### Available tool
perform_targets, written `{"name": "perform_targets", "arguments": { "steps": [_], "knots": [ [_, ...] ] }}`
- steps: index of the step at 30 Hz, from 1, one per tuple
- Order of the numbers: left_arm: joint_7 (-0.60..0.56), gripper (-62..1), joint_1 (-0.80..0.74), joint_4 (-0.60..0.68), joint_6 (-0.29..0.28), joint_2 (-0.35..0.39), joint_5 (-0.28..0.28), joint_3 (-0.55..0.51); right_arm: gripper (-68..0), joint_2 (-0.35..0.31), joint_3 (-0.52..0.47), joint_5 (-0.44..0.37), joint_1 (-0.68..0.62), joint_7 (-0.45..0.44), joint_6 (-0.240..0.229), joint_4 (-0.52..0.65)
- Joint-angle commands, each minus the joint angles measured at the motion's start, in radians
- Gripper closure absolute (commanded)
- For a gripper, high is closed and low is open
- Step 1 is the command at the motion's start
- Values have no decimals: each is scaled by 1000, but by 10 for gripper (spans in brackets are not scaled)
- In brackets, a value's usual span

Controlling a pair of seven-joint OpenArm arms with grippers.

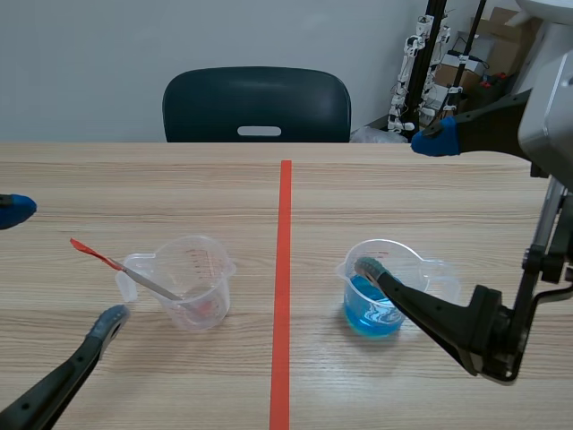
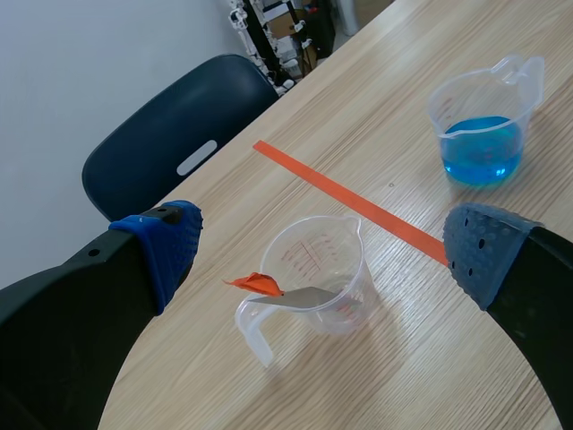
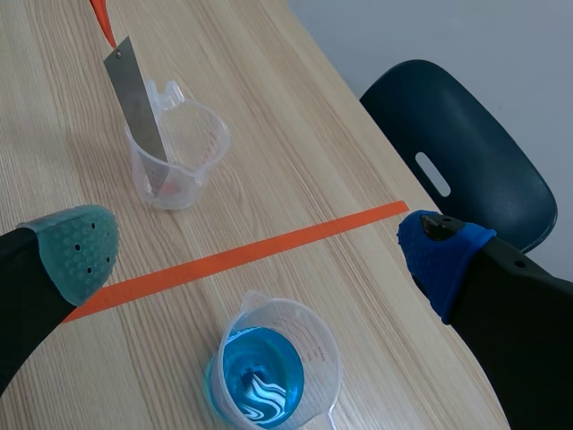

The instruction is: Do the redox reaction experiment. lift the metal plate out of the left beaker

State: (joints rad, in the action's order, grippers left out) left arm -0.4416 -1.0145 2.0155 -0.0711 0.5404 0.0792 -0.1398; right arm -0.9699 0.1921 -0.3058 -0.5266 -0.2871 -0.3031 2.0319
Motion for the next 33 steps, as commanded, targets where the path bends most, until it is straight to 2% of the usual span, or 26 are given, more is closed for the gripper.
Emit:
{"name": "perform_targets", "arguments": {
  "steps": [1, 27, 33],
  "knots": [
    [-13, -566, -2, 9, 6, 3, -7, -6, -679, -2, -13, -11, 11, -14, 4, 8],
    [-6, -568, -2, 9, 6, 3, -7, -6, -679, -2, -13, -11, 11, -10, 4, 8],
    [-3, -568, -2, 8, 5, 3, -7, -6, -679, 1, 16, -11, 12, -18, 4, 8]
  ]
}}
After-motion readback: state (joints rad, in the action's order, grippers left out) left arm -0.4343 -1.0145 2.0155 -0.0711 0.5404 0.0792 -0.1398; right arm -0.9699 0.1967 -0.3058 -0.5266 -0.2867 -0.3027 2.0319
